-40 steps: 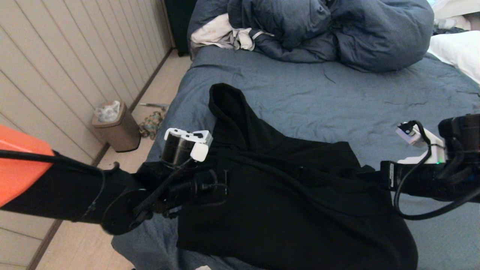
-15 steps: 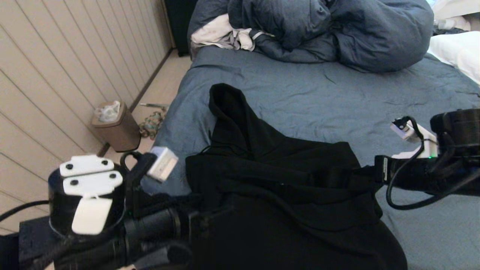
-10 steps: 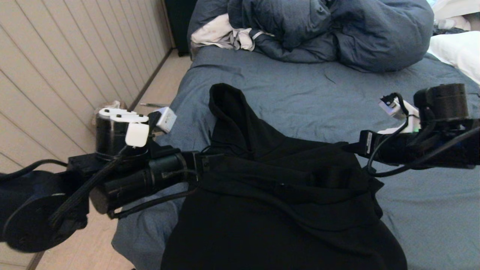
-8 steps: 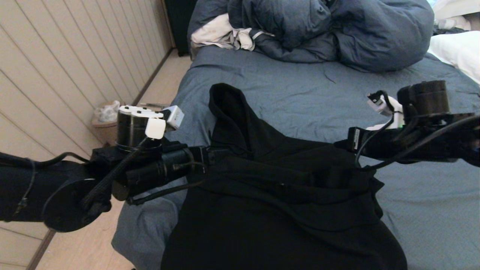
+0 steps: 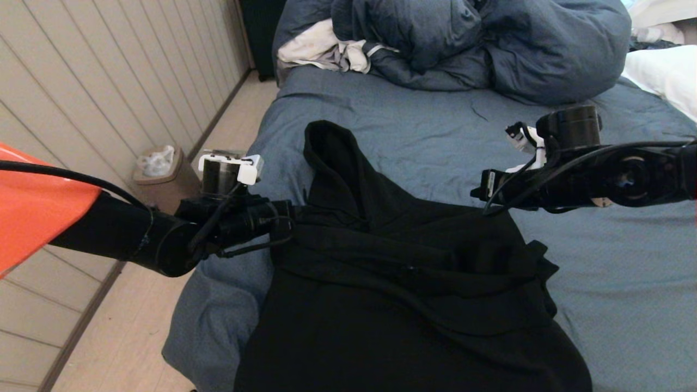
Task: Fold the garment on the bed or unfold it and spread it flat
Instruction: Unfold the black sweatshirt
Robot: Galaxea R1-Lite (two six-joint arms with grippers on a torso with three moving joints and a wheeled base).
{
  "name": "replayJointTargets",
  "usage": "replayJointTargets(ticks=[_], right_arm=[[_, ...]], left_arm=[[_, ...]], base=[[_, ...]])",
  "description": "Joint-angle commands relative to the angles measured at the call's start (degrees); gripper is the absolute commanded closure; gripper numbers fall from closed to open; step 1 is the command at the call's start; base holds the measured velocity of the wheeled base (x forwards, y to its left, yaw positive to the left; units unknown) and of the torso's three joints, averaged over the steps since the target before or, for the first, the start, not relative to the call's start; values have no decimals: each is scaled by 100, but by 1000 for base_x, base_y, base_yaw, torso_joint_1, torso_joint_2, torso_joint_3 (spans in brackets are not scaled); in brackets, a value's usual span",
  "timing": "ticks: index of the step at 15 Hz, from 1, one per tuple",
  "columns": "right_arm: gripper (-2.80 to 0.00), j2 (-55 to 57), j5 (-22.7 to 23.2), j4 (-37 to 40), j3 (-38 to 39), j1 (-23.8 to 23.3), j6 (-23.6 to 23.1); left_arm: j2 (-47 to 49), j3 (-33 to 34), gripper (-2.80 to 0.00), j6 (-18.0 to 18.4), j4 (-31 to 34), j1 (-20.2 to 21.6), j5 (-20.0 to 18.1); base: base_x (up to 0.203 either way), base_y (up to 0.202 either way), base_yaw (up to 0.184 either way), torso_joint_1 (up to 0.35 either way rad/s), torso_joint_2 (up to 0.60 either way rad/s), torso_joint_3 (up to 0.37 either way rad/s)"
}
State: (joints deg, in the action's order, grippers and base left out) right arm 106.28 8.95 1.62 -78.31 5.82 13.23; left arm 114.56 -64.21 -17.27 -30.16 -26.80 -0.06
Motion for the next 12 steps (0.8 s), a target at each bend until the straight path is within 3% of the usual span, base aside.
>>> replayJointTargets(ticks=[1, 3, 5, 11, 12], right_arm=[[0, 381, -5, 71, -195, -212, -117], [0, 631, -98, 106, -354, -575, -330], [0, 761, -128, 108, -400, -724, -628], [0, 1032, -139, 115, -665, -903, -699], [-280, 1009, -134, 119, -685, -924, -699]], left_arm=[[433, -239, -280, 18, -28, 216, -6], [599, -356, -280, 37, -6, 556, -40], [628, -466, -280, 28, 46, 812, -342], [544, -751, -280, -18, 449, 1142, -757], [503, -736, -280, -17, 449, 1142, -758]], base=[[0, 0, 0, 0, 0, 0], [0, 0, 0, 0, 0, 0], [0, 0, 0, 0, 0, 0], [0, 0, 0, 0, 0, 0], [0, 0, 0, 0, 0, 0]])
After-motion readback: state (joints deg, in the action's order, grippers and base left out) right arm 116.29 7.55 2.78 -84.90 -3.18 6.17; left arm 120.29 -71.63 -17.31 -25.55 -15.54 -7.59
